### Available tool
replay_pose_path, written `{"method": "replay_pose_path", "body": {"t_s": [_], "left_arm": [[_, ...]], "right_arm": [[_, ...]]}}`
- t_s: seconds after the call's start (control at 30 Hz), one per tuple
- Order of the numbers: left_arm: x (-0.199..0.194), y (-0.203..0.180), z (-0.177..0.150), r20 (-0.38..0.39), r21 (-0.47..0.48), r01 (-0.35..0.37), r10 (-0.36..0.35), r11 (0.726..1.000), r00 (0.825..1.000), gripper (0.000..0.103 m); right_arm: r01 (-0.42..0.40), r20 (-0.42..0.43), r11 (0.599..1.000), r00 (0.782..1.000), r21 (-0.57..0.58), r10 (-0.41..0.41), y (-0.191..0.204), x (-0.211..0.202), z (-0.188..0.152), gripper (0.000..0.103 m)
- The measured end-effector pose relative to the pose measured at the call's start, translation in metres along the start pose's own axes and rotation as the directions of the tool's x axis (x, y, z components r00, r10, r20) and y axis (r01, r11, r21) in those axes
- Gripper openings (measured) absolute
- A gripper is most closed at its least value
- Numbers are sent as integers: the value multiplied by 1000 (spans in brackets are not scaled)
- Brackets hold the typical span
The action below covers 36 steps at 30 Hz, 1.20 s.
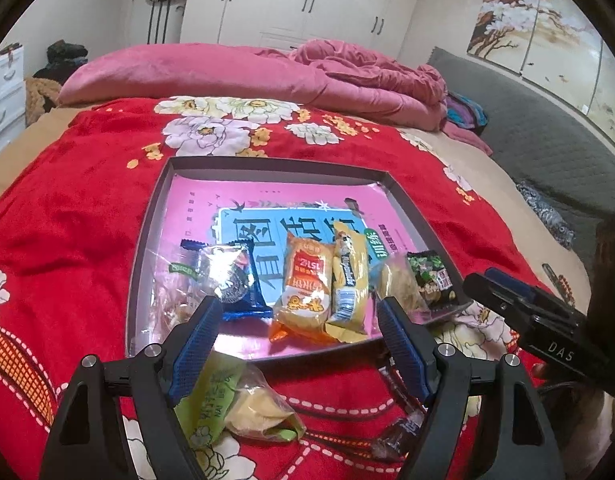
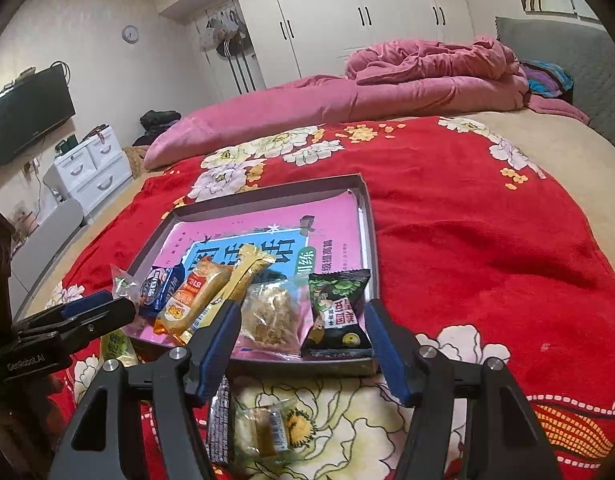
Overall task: Organize snacks
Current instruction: 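Withdraw both grippers from the tray toward the remaining snacks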
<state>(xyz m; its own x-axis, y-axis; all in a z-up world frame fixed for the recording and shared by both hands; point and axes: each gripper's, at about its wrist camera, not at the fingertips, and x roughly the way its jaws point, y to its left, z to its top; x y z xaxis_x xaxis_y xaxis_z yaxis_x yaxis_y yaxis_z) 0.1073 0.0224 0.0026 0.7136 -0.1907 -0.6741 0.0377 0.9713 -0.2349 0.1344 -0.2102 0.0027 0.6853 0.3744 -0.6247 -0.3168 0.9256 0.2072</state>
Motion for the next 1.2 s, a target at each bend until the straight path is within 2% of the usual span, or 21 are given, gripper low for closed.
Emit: {"method": "replay_pose_path", "body": {"t_s": [0.63, 1.2], "left_arm": [[-2, -21, -18, -48, 82, 0, 4, 997, 999, 81], [-9, -25, -39, -108, 101, 10, 1, 995, 994, 81]], "right_arm": [[27, -20, 999, 999, -44, -28, -8, -19, -15, 65], [65, -69, 990, 995, -126, -74, -8, -26, -34, 65]]}}
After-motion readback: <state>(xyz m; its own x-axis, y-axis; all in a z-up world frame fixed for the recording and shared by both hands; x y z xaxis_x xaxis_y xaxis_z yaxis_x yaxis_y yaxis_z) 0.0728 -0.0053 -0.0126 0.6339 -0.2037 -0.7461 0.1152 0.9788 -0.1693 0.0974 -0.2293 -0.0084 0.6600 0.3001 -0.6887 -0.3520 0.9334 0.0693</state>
